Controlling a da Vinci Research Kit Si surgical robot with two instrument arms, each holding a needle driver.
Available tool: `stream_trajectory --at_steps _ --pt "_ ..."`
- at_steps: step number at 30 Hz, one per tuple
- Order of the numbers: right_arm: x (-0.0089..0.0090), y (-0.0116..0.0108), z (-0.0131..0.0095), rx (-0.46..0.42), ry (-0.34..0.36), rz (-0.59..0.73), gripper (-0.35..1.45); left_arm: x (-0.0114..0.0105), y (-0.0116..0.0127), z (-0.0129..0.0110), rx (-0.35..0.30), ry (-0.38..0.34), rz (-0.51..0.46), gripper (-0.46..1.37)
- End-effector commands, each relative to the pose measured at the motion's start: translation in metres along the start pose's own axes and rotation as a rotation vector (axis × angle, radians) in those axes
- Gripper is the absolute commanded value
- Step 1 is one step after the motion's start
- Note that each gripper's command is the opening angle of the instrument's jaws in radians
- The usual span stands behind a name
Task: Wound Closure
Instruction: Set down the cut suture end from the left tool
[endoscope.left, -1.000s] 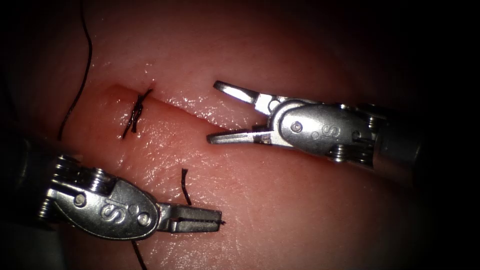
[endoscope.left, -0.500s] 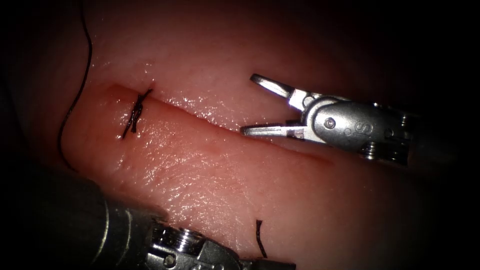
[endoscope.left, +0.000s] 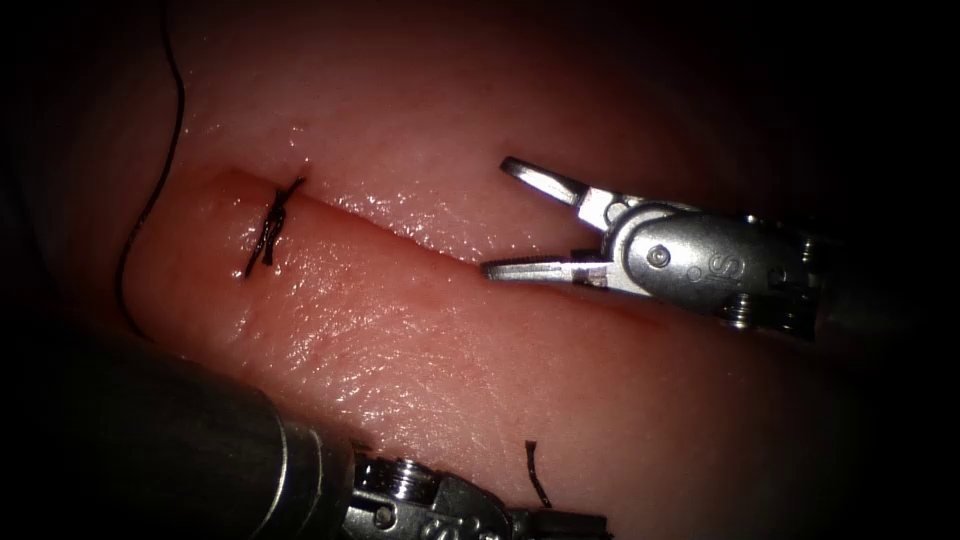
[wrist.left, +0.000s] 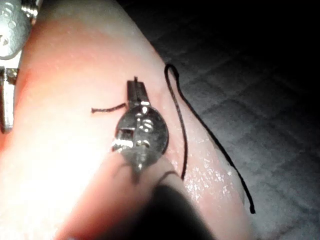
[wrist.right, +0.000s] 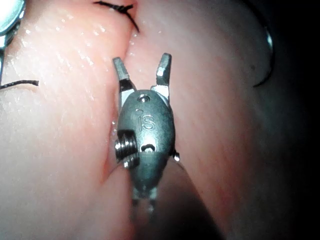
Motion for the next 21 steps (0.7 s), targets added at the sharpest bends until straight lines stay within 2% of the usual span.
stream_trajectory --at_steps 1,2,6,10,12,21 --pt "0.0000 0.0000 -0.0001 0.002 0.000 -0.001 1.06 -0.0003 0.0001 0.0000 -0.008 -0.011 -0.007 -0.35" --pt "0.0001 0.0000 -0.0001 0.003 0.000 -0.001 1.06 -0.0009 -0.0001 0.0001 -0.008 -0.024 -0.025 -0.35" --pt "0.0002 -0.0001 -0.0002 0.003 0.000 -0.001 1.06 -0.0020 -0.0007 0.0001 -0.008 -0.034 -0.058 -0.05" --pt "0.0003 -0.0002 -0.0002 0.002 0.000 -0.001 1.06 -0.0027 -0.0014 -0.0005 0.016 -0.044 -0.071 -0.06" --pt "0.0003 -0.0002 -0.0002 0.002 0.000 -0.001 1.06 -0.0029 -0.0016 -0.0009 0.019 -0.046 -0.076 0.09" --pt "0.0003 -0.0002 -0.0002 0.002 -0.001 -0.001 1.06 -0.0037 -0.0015 -0.0025 0.017 -0.048 -0.075 0.37"
